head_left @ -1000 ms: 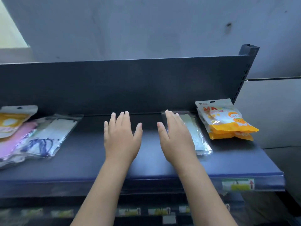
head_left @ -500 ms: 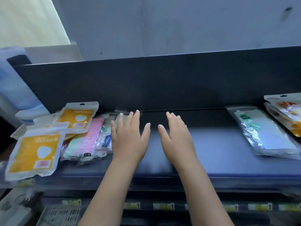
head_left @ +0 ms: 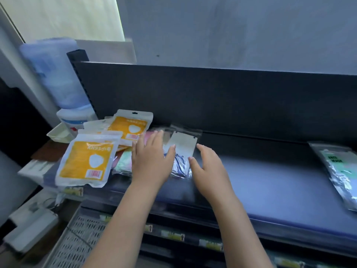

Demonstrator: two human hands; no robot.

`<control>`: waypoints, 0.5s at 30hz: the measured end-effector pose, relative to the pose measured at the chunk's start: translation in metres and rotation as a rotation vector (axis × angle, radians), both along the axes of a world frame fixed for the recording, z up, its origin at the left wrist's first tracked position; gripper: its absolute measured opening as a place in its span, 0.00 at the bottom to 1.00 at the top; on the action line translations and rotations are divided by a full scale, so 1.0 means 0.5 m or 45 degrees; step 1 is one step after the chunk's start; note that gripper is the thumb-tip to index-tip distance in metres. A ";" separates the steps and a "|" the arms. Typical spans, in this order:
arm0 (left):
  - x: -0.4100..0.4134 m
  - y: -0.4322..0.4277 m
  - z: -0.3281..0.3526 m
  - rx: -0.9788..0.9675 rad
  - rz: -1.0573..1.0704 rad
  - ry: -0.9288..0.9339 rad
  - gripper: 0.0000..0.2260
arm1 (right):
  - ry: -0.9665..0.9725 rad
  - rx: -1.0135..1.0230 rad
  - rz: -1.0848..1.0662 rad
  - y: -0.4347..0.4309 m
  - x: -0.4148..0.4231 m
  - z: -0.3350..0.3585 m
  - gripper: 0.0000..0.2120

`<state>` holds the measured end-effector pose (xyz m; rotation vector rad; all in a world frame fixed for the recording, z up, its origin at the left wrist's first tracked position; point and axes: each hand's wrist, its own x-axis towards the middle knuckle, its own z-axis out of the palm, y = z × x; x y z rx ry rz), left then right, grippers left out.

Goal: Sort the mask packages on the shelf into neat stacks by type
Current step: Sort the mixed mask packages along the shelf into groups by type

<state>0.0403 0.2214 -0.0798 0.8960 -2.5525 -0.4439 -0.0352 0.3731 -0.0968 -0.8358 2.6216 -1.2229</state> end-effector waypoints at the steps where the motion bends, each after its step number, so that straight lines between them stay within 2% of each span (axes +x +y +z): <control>1: 0.005 -0.015 0.003 0.001 0.018 0.018 0.27 | -0.001 0.001 0.006 -0.009 0.006 0.001 0.24; 10: 0.041 -0.153 -0.005 0.078 0.149 0.009 0.26 | -0.043 0.142 0.000 -0.106 0.032 0.012 0.25; 12: 0.040 -0.185 -0.002 0.057 0.151 -0.017 0.27 | -0.046 0.311 0.024 -0.137 0.035 0.011 0.25; 15: 0.041 -0.233 0.000 0.040 0.154 -0.059 0.29 | -0.111 0.575 0.098 -0.173 0.038 0.003 0.33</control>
